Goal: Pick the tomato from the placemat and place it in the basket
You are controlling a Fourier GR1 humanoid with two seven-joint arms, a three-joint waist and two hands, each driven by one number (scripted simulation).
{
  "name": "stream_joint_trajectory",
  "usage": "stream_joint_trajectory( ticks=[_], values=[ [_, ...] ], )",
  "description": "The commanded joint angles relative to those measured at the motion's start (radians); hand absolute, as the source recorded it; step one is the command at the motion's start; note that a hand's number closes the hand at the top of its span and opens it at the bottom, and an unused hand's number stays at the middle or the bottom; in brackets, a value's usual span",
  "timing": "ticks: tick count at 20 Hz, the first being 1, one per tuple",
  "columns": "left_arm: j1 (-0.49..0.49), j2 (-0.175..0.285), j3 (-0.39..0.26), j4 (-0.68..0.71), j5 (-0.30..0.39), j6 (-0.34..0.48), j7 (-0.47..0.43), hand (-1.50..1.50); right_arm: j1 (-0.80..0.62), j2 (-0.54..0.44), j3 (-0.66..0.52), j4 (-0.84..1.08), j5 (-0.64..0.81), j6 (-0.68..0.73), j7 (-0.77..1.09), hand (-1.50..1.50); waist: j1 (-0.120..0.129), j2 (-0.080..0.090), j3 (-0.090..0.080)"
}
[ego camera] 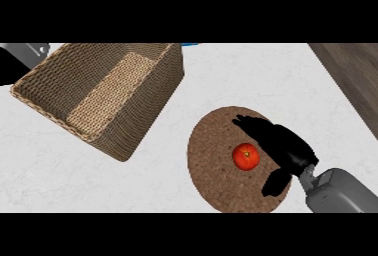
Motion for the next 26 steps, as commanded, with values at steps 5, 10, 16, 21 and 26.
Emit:
stream_joint_trajectory(
  ticks=[5, 10, 16, 21, 26],
  values=[
    [-0.318, -0.075, -0.092, -0.174, 0.078, -0.034, -0.118, 0.0, 0.016, 0.027, 0.069, 0.032, 0.035, 0.018, 0.001, 1.5, -0.023, 0.001, -0.007],
    [-0.342, -0.073, -0.082, -0.164, 0.062, -0.059, -0.115, 0.0, 0.004, 0.032, 0.081, 0.055, 0.061, 0.011, -0.01, 1.5, -0.014, 0.006, -0.004],
    [-0.565, -0.135, -0.166, -0.196, 0.069, -0.019, -0.022, 0.0, 0.006, 0.012, 0.132, 0.043, 0.182, -0.051, -0.038, 1.5, 0.042, 0.016, -0.001],
    [-0.658, -0.192, -0.263, -0.229, 0.021, 0.016, 0.057, 0.0, -0.06, 0.346, 0.171, 0.104, 0.297, -0.128, 0.354, 1.5, 0.136, 0.017, -0.005],
    [-0.676, -0.19, -0.271, -0.229, 0.027, 0.002, 0.051, 0.0, -0.13, 0.529, 0.141, 0.19, 0.359, -0.18, 0.571, 1.5, 0.18, 0.019, -0.011]
  ],
)
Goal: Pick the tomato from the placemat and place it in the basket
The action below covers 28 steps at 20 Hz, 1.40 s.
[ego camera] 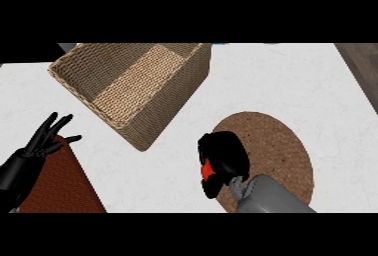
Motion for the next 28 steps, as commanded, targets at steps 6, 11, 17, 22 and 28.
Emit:
stream_joint_trajectory(
  ticks=[6, 11, 17, 22, 28],
  values=[
    [-0.105, -0.04, -0.092, -0.001, -0.019, -0.009, 0.039, 0.0, -0.17, 0.189, -0.01, 0.068, 0.056, -0.218, 0.378, 1.5, 0.111, 0.019, 0.007],
    [-0.143, -0.053, -0.123, 0.007, -0.02, -0.019, 0.07, 0.0, -0.32, 0.191, -0.044, 0.038, 0.116, -0.399, 0.448, 1.5, 0.158, 0.006, 0.008],
    [-0.19, -0.088, -0.164, 0.024, -0.036, -0.005, 0.109, 0.0, -0.482, 0.191, -0.091, 0.061, 0.209, -0.521, 0.518, 1.5, 0.181, 0.0, 0.003],
    [-0.233, -0.1, -0.174, 0.051, -0.043, 0.001, 0.126, 0.0, -0.598, 0.191, -0.15, 0.123, 0.238, -0.531, 0.592, 1.5, 0.192, 0.006, -0.001],
    [-0.27, -0.118, -0.194, 0.066, -0.064, 0.017, 0.145, 0.0, -0.717, 0.191, -0.191, 0.251, 0.291, -0.496, 0.675, 1.5, 0.198, 0.006, -0.004]
  ],
)
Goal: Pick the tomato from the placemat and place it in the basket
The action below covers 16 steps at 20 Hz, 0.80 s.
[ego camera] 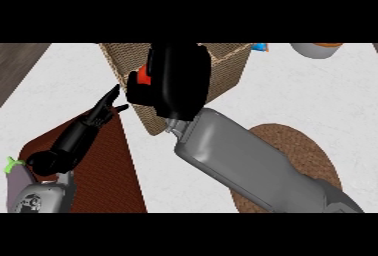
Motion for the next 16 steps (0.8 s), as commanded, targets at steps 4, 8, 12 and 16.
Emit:
stream_joint_trajectory(
  ticks=[4, 8, 12, 16],
  values=[
    [-0.044, -0.02, -0.018, 0.023, -0.014, 0.013, 0.021, 0.0, -0.186, 0.01, -0.078, 0.139, 0.061, -0.032, 0.266, 1.5, 0.015, 0.003, -0.002],
    [-0.065, -0.03, -0.027, 0.02, -0.02, 0.02, 0.041, 0.0, -0.252, 0.01, -0.128, 0.235, 0.099, -0.048, 0.301, 1.5, 0.017, 0.007, 0.0],
    [-0.076, -0.036, -0.022, 0.042, -0.02, 0.026, 0.029, 0.0, -0.325, 0.01, -0.192, 0.328, 0.159, -0.087, 0.314, 1.5, 0.011, 0.019, -0.001],
    [-0.094, -0.03, -0.01, 0.048, -0.015, 0.025, 0.045, 0.0, -0.394, 0.01, -0.25, 0.391, 0.225, -0.116, 0.342, 1.5, 0.005, 0.015, 0.0]
  ],
)
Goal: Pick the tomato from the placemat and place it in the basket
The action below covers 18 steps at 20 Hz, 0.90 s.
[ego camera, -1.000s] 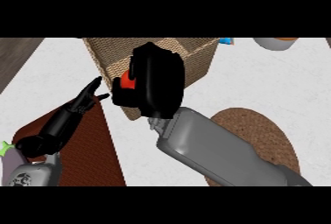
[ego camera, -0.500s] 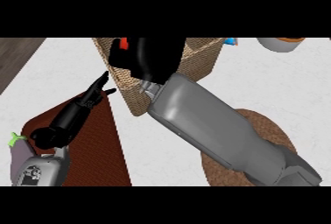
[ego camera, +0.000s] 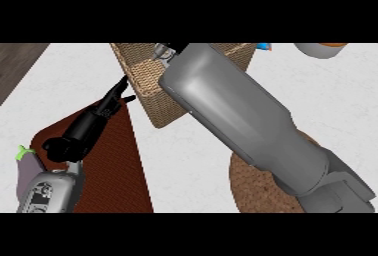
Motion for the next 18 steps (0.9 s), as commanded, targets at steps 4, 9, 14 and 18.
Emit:
stream_joint_trajectory(
  ticks=[4, 9, 14, 18],
  values=[
    [-0.015, 0.008, 0.025, 0.017, -0.007, 0.019, -0.005, 0.0, -0.091, 0.012, -0.102, 0.152, 0.122, -0.102, 0.264, 1.5, -0.028, 0.003, 0.002],
    [-0.036, 0.004, 0.023, 0.011, -0.002, 0.018, 0.028, 0.0, -0.105, 0.012, -0.175, 0.236, 0.143, -0.134, 0.264, 1.5, -0.026, 0.004, 0.004],
    [-0.085, -0.006, 0.024, 0.042, -0.014, 0.034, 0.036, 0.0, -0.095, 0.012, -0.197, 0.282, 0.116, -0.179, 0.265, 1.5, -0.041, 0.006, 0.005],
    [-0.074, -0.007, 0.03, 0.05, -0.007, 0.03, 0.019, 0.0, -0.078, 0.012, -0.186, 0.324, 0.133, -0.226, 0.265, 1.5, -0.035, 0.005, 0.005]
  ],
)
